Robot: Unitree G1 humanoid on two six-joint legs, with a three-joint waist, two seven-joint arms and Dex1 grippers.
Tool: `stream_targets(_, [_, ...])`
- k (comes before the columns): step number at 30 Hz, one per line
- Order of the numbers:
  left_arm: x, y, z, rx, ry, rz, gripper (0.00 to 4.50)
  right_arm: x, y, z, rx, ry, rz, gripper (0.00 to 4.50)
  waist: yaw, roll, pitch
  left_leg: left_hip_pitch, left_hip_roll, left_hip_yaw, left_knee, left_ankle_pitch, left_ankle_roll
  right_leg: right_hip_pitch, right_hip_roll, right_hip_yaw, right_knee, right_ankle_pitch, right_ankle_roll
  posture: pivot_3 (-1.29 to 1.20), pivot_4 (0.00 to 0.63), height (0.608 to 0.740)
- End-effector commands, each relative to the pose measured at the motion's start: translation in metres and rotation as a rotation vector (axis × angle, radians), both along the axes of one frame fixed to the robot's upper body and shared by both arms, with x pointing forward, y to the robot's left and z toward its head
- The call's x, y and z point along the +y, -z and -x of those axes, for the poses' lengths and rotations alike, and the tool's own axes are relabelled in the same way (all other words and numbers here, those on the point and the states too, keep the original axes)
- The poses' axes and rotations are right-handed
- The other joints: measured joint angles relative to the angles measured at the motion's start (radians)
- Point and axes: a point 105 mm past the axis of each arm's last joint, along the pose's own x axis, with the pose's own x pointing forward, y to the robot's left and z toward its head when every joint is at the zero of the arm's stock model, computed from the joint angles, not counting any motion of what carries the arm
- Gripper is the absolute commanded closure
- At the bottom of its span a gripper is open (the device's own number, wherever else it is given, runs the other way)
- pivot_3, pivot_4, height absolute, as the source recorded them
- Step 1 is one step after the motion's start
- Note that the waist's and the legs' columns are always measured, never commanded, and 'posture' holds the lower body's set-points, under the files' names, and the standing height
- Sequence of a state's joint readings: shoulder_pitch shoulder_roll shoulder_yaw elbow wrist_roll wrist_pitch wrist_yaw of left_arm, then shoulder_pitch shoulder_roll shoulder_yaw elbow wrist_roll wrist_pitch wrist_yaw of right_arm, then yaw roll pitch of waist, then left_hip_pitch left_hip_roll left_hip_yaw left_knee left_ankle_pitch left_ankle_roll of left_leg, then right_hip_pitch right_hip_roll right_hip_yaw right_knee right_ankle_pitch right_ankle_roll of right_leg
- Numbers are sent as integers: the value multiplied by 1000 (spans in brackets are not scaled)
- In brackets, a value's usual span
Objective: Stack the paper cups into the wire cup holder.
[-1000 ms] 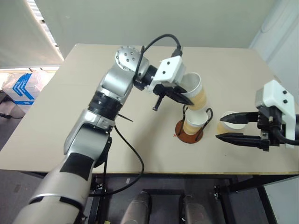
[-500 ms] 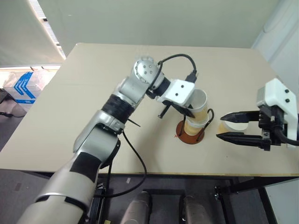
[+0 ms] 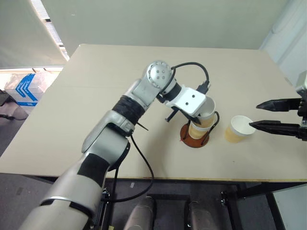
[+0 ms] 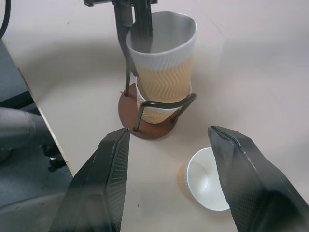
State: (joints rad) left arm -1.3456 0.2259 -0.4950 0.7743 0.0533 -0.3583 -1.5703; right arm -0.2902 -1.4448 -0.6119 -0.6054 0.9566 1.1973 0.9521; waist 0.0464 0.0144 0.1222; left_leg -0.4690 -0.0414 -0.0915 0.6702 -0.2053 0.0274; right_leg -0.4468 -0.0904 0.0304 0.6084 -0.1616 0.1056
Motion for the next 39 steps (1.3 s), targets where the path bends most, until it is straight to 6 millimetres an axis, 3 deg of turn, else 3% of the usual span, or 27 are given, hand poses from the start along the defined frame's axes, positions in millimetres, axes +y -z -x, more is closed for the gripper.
stream_targets(1, [-9, -11, 1, -78, 34, -10, 4249, -1, -13, 2, -66, -4, 14, 1775, 0, 0, 0, 0, 0, 0, 1, 0, 0, 0, 0, 0, 0, 0, 0, 0, 150, 740])
stream_targets(5, [-13, -15, 3, -70, 41, 1, 3222, -1, -11, 1, -65, -5, 19, 1775, 0, 0, 0, -1, 0, 1, 2, 0, 0, 0, 0, 0, 0, 0, 1, 0, 150, 740])
stream_targets(10, [-18, -40, -4, -104, -3, 110, 1514, -2, -10, -1, -72, -10, 28, 1775, 0, 0, 0, -1, 0, 1, 4, 0, 0, 0, 0, 0, 1, 0, 1, 0, 150, 740])
stream_targets(14, [-9, -62, -13, -133, -59, 185, 110, 3, -5, -7, -82, -40, 42, 1775, 0, 0, 0, -1, 0, 2, 4, -1, 1, 0, 0, 1, 1, 0, 1, 0, 150, 740])
stream_targets(17, [1, -77, -18, -115, -105, 251, 110, 7, 5, -11, -73, -68, 79, 1775, -1, 0, 0, 0, 0, 2, 4, -2, 2, 0, 0, 1, 1, 0, 2, 0, 150, 740])
stream_targets(20, [28, -99, -31, -60, -237, 392, 110, 7, 26, -27, -90, -74, 181, 1775, -3, 0, 0, 0, 1, 3, 4, -1, 1, 0, 0, 1, 1, 0, 2, 0, 150, 740])
stream_targets(22, [49, -103, -39, -35, -319, 445, 61, 5, 34, -37, -99, -74, 220, 1610, -5, 1, 0, 1, 1, 4, 5, -1, 1, 0, 0, 1, 2, 0, 1, 0, 150, 740])
stream_targets(24, [65, -103, -44, -24, -383, 468, 33, 5, 40, -40, -91, -94, 245, 1259, -8, 1, -1, 1, 1, 4, 5, -1, 1, -1, 0, 1, 2, 0, 1, 0, 150, 740])
stream_targets(27, [89, -97, -50, -23, -486, 494, 33, 5, 48, -45, -72, -115, 276, 227, -7, 2, -1, 2, 1, 5, 5, 1, -2, 0, 0, 1, 1, 0, 1, 0, 150, 740])
stream_targets(28, [104, -94, -51, 10, -543, 526, 33, 5, 54, -46, -55, -132, 296, 68, -7, 2, -1, 2, 1, 5, 6, 1, -3, 1, 0, 1, 2, 0, 1, 0, 150, 740])
stream_targets(30, [126, -85, -47, 67, -618, 559, 33, 4, 63, -50, -30, -150, 338, 68, -12, 2, -1, 2, 2, 6, 8, 1, -3, 1, 0, 1, 2, 0, 1, 0, 150, 740])
stream_targets(35, [152, -68, -30, 178, -722, 587, 33, -6, 77, -61, 13, -154, 397, 68, -14, 2, -1, 2, 2, 9, 11, 1, -3, 1, 0, -1, 2, 1, 0, 0, 150, 740])
stream_targets(39, [172, -59, -28, 161, -822, 573, 33, -13, 84, -70, 32, -145, 425, 68, -15, 2, -1, 4, 2, 9, 12, 1, -3, 2, -1, 1, 2, 2, -1, 0, 150, 740])
